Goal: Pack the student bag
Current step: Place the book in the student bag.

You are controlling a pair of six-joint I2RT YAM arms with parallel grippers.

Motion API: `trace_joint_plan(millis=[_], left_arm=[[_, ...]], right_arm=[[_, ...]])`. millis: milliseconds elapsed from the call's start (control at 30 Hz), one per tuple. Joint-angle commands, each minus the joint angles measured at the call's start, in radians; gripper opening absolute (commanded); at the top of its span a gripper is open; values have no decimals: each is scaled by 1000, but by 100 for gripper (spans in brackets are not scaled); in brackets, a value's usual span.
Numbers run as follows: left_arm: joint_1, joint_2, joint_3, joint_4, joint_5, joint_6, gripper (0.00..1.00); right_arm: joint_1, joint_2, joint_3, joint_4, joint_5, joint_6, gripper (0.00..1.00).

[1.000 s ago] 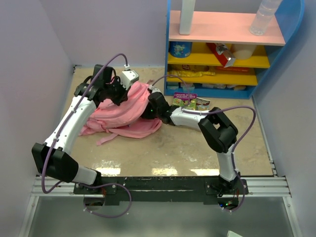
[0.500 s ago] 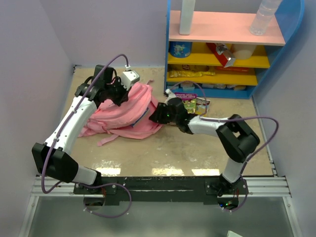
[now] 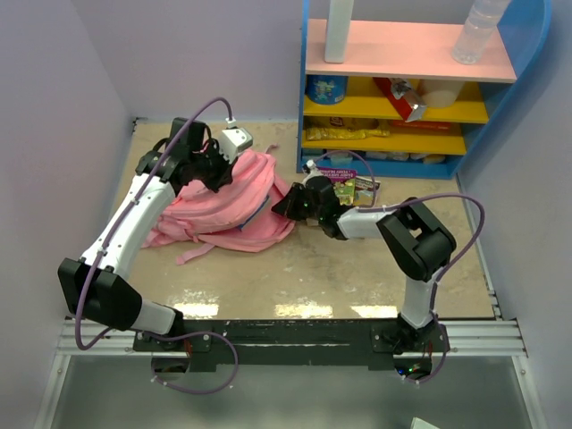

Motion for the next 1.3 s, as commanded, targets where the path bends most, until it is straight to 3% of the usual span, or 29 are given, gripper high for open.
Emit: trace_joint_plan(millis=[0,333,500,567,700,800,967,1167,1267], left_arm=[[-1,-37,33,71,81,20,0],[1,-36,36,51,138,35,0],[-1,-37,40,42,133,41,0],[1,-40,39,42,124,44,0],[1,-36,23,57,58,35,0],[1,-34,5,85,28,17,0],[10,-14,-1,103,27,-5,0],[11,7,17,76,147,9,5],[10,39,49,50,240,45,8]], right_arm=[[-3,44,112,25,1,38,0],[47,268,367,-7,-28,109,0],[60,273,435,-52,-39,89,0],[46,227,410,-81,-48,69,1],[-9,68,224,-109,-62,21,36],[-38,-65,127,-197,-62,-25,50],[-54,-219,74,-414,42,-124,44],[-130,-444,-18,-566,212,-132,36],[-250,-529,-73,-644,262,-131,47]])
